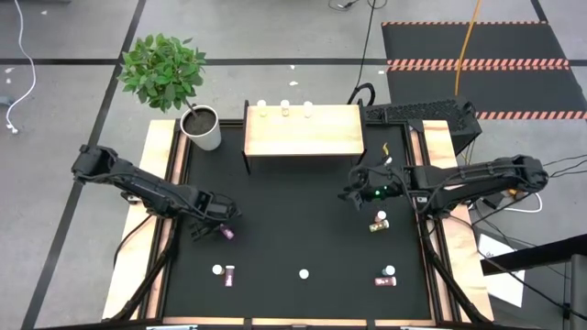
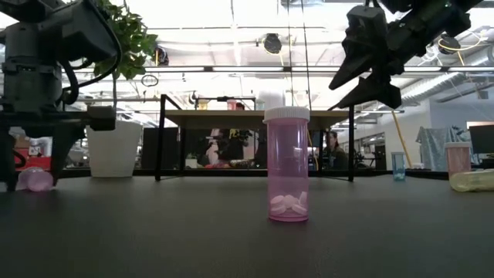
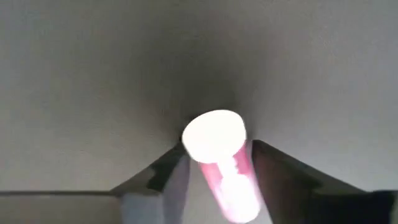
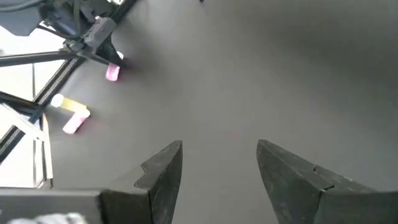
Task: Pick and place medicine bottles onto shelf by color
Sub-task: Put the top pink pill bottle on the shelf
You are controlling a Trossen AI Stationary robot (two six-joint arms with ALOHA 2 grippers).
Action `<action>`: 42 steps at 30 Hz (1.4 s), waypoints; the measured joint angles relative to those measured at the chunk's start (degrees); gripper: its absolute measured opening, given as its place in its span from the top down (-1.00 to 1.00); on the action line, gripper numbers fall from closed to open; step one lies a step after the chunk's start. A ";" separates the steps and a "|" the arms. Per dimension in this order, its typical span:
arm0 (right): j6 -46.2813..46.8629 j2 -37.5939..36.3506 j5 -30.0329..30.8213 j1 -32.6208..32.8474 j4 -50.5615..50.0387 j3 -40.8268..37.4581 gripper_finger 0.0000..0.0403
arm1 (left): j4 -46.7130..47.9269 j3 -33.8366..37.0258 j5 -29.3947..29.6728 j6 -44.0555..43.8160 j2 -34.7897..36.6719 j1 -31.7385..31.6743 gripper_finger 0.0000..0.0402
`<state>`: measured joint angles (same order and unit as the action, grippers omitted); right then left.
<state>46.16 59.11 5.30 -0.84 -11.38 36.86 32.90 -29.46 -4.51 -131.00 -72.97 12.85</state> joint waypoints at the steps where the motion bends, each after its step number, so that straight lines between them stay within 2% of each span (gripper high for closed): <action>1: -0.40 0.00 -0.74 -0.64 -0.06 0.00 0.01 | -0.11 -0.05 0.19 0.15 -0.07 -0.32 0.22; 6: -1.26 0.02 -1.12 -1.95 -0.02 0.00 0.01 | -0.60 0.01 0.46 2.10 -0.07 -1.33 0.43; 11: -1.41 0.02 -2.55 -2.21 -0.01 0.00 0.01 | -4.55 0.14 2.95 2.77 -0.18 -1.39 0.47; 19: -2.12 0.02 -2.71 -2.21 4.37 0.00 0.01 | -22.26 0.14 5.49 7.46 -0.19 -1.43 0.43; 22: -3.88 0.02 -6.08 -2.28 10.19 0.00 0.01 | -29.91 0.14 8.24 12.45 -0.17 -1.78 0.43; 26: -8.98 0.02 -14.17 -2.26 20.81 0.00 0.01 | -39.93 0.11 10.83 19.82 -0.15 -2.84 0.43; 29: -11.14 0.02 -16.24 -2.25 26.69 0.00 0.01 | -44.90 -0.01 12.32 23.18 -0.15 -3.75 0.43; 33: -10.28 0.02 -16.29 -3.17 29.31 0.00 0.01 | -46.41 -2.92 13.08 29.14 -0.15 -4.70 0.43; 37: -7.90 0.02 -16.49 -4.50 29.18 0.00 0.00 | -46.48 -7.21 13.95 39.23 -0.15 -5.92 0.43; 42: -6.62 0.07 -23.11 -6.61 36.42 0.00 -0.08 | -46.52 -12.59 14.21 51.86 -0.09 -8.87 0.43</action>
<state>39.54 59.18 -17.81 -7.45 25.05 36.86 -13.62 -42.05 9.70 -79.14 -73.06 3.99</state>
